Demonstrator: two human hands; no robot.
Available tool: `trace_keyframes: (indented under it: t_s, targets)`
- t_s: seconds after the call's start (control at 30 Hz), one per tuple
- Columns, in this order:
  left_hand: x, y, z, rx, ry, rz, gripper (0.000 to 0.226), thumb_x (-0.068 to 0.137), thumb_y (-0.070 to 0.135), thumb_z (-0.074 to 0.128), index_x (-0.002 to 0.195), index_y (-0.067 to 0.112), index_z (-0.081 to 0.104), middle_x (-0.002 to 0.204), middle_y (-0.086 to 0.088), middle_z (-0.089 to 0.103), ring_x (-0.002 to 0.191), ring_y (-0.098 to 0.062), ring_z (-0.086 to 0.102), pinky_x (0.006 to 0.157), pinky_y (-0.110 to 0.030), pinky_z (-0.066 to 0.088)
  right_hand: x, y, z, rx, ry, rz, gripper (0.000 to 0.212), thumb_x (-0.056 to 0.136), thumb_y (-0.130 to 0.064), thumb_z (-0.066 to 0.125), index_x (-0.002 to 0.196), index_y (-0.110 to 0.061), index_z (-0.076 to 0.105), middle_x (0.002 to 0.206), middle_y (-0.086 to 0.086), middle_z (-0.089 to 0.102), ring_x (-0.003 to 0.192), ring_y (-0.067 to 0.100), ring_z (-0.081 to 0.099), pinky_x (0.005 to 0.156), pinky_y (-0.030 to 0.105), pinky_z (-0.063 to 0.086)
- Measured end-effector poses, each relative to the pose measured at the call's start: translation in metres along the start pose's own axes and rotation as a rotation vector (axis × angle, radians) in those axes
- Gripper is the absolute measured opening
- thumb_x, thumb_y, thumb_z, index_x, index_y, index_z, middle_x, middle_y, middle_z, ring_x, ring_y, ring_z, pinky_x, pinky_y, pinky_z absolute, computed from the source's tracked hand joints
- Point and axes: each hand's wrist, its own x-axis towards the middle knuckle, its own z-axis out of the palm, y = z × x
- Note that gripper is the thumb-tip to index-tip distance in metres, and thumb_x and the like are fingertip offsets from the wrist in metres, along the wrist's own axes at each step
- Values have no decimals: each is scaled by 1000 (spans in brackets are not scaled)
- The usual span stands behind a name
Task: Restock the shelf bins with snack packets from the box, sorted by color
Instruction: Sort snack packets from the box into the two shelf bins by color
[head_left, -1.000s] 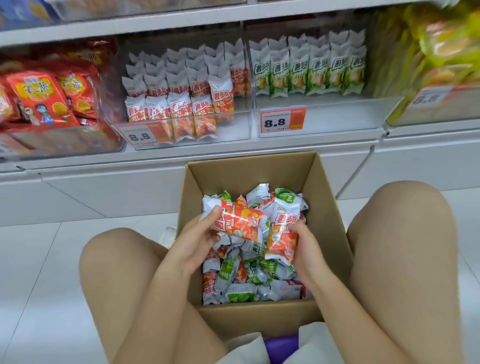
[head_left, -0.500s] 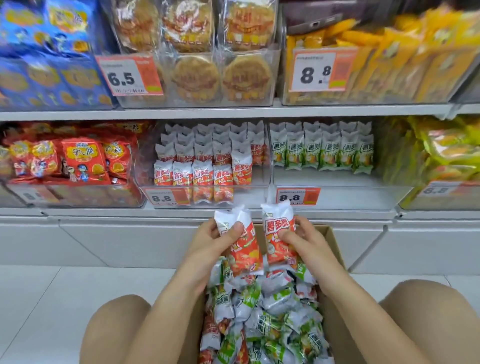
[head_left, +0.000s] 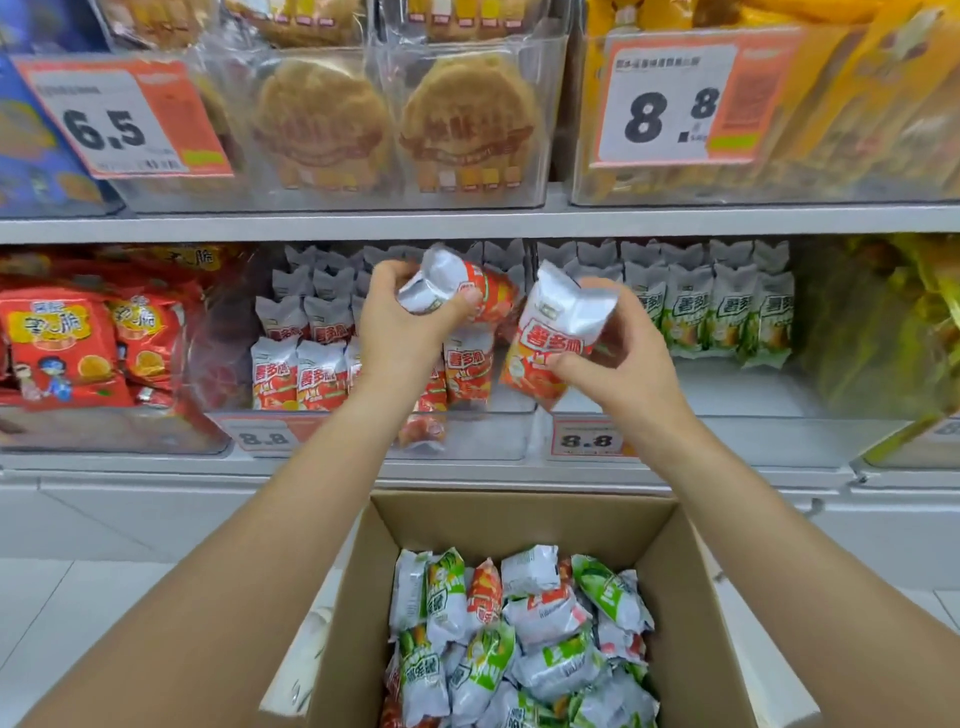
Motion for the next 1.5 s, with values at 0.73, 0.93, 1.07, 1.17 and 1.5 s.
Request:
trace_keyframes:
  t_s: [0.73,0.93,1.07,1.17,1.5]
  targets:
    - [94,-18,56,885,-329,285,47,76,56,67,113,29,58,122,-5,63,110,-29,58,88,-32,47,51,21,28,-1443,-264,-386,56,66,-37,76,117,-18,61,100,12,68,104,34,57,107,53,30]
    - [96,-43,68,1078,-463,229,32,96,39,43,123,28,56,133,-11,53,125,-32,45,95,-37,37,61,9,27,-1566,-356,-321,61,81,-43,64,135,-24,44,122,8,59,123,29,45,116,50,11]
    - [101,-48,63,968,-587,185,32,95,33,50,126,28,58,138,-7,47,130,-30,40,100,-35,37,65,8,32,-1608,-413,-259,63,84,-42,59,140,-26,36,125,7,57,128,29,41,116,50,6]
    - [98,-36,39,585,-455,125,26,94,29,56,115,20,66,123,-4,62,112,-23,57,88,-27,45,70,9,34,-1627,-414,-219,57,84,-37,59,137,-25,42,122,9,59,127,29,43,116,51,6]
    - [37,-55,-3,1103,-511,239,73,72,60,70,130,19,50,122,-6,60,114,-29,55,90,-38,41,83,13,52,-1717,-511,-150,42,85,-29,58,127,-26,52,115,5,63,128,28,41,116,54,2]
